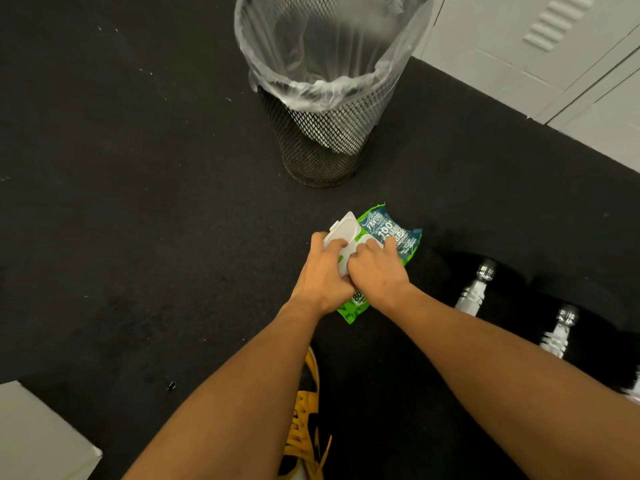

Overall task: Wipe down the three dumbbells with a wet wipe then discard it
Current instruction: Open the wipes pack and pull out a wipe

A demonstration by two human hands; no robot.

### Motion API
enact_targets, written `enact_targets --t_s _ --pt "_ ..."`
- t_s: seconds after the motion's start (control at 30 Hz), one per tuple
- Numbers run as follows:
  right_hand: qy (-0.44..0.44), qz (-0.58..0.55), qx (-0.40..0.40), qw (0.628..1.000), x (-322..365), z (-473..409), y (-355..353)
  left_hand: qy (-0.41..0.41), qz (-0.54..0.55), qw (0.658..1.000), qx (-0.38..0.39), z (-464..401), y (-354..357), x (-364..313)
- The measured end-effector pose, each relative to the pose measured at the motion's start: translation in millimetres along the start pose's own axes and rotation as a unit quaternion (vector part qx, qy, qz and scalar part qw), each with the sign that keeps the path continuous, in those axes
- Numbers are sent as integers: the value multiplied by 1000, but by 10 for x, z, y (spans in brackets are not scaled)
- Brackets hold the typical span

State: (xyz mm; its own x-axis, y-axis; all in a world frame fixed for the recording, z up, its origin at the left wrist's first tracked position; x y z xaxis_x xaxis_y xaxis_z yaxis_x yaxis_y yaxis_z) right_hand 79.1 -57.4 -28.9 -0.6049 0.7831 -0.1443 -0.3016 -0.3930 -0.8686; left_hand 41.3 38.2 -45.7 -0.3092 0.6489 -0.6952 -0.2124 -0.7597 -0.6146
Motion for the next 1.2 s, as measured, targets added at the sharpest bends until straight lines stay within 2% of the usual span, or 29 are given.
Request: enact_targets --t_s 0.1,0.2,0.4,0.57,0.77,0.93,1.0,1.1,1.2 --pt "-34 24 10 999 -17 -13 10 -10 11 1000 12 -5 -8 4" --pt "-33 -1 26 999 -66 -26 55 -14 12 1000 10 11 -11 39" --pt "2 -149 4 989 -225 -28 80 0 -1 1000 -8 14 9 31" --pt "27 -226 7 974 -385 -10 77 -2 -7 1000 -5 9 20 14" --pt "84 -337 -31 937 -428 -4 103 6 -15 1000 -10 16 35 -4" --pt "74 -395 -58 914 -458 -31 159 8 -21 1000 -18 15 42 -6" --pt "58 -400 -38 914 -460 -28 176 7 -21 1000 -22 12 49 -5" --pt "39 -333 -29 942 -404 -37 194 9 -19 999 -30 21 55 -23" --pt "62 -356 -36 932 -408 -63 166 9 -27 999 -35 39 55 -49"
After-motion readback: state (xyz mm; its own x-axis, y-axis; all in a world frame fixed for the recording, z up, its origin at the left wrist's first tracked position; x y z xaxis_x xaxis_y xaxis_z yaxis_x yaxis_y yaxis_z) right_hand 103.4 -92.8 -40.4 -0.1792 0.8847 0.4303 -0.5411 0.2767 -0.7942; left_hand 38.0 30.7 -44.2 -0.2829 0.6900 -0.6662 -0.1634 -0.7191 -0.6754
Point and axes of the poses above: each hand's wrist, its own z-axis away from the middle knuckle, its own y-axis out of the palm, x = y × z, the point moved 3 cm from there along -z, towards the middle knuckle, and after that the axes turned 2 degrees about y, right-handed, at the moved point
